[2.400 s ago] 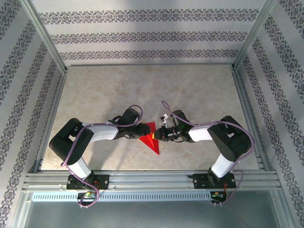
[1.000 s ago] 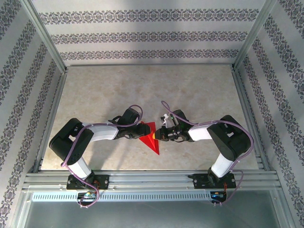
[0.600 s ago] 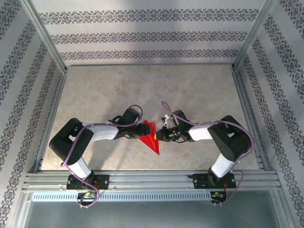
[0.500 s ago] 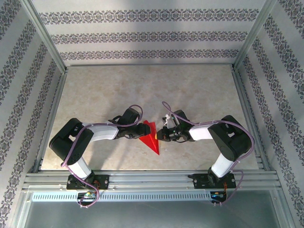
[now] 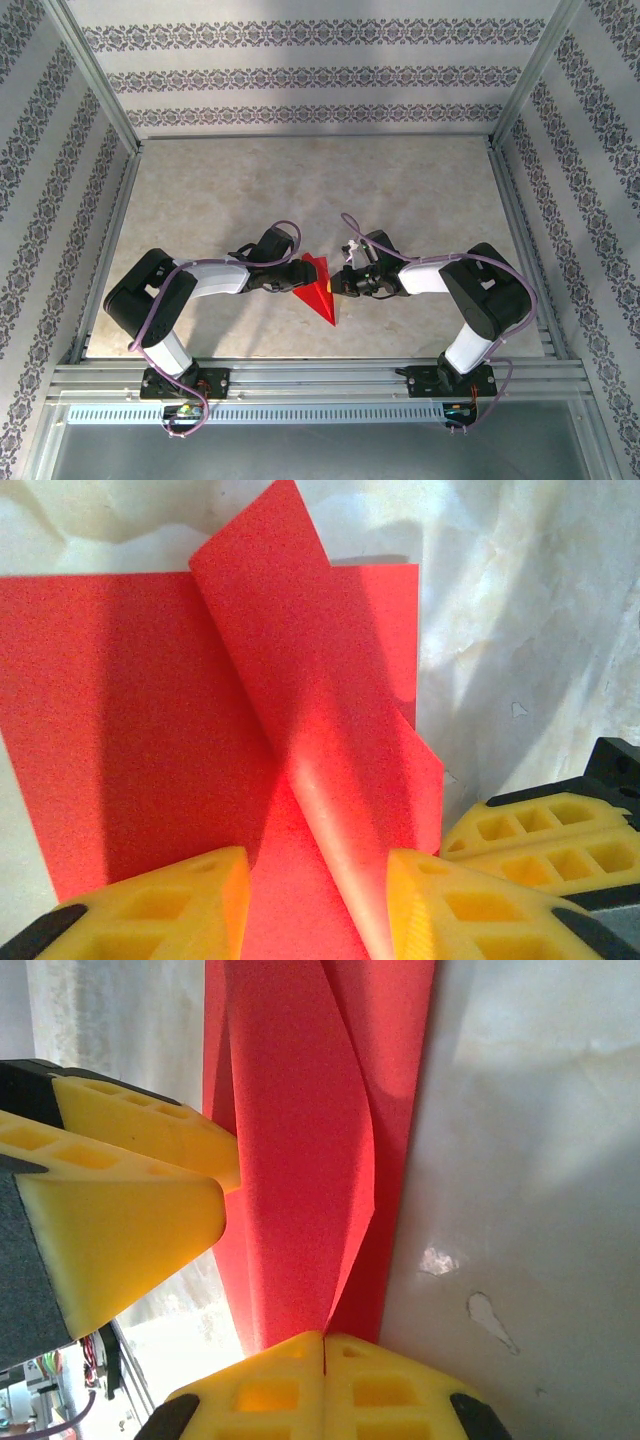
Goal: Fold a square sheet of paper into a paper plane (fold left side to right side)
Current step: Perform the fourth fold on the wing at the bottom-center of the table.
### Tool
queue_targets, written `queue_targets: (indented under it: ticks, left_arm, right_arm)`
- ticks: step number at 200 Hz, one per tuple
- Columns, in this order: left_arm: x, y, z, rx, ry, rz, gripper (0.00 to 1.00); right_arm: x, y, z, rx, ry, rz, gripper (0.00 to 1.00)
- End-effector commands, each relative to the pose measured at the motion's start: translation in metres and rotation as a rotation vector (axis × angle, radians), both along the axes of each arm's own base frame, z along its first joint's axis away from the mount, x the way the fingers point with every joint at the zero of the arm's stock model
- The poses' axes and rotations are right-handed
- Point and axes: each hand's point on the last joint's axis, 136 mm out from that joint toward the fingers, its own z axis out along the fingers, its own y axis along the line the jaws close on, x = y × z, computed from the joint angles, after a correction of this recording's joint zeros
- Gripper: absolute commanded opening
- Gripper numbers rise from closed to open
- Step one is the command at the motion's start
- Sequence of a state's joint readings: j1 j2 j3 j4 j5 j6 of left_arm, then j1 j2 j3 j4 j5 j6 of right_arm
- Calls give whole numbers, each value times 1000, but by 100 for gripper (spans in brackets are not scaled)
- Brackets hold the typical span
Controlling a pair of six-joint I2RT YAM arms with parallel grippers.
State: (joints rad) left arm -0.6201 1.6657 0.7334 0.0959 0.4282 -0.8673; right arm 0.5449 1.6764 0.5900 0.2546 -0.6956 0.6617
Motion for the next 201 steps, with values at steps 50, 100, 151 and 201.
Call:
queue_targets:
  ticks: [50,100,151,201]
  left_arm:
    - [-7,3,-11,53,26,-19,42]
    - [-7,3,-11,52,26,-19,43]
    - [-7,3,-11,51,26,-20,43]
    - [-8,4,-12,52,28,-18,43]
  right_arm:
    - [11,0,8,-10,-49,4,0]
    - [9,-1,4,-24,-41,6,0]
    - [10,1,1,-28,-38,13,0]
    - [7,2,-6,-42,-24,22,0]
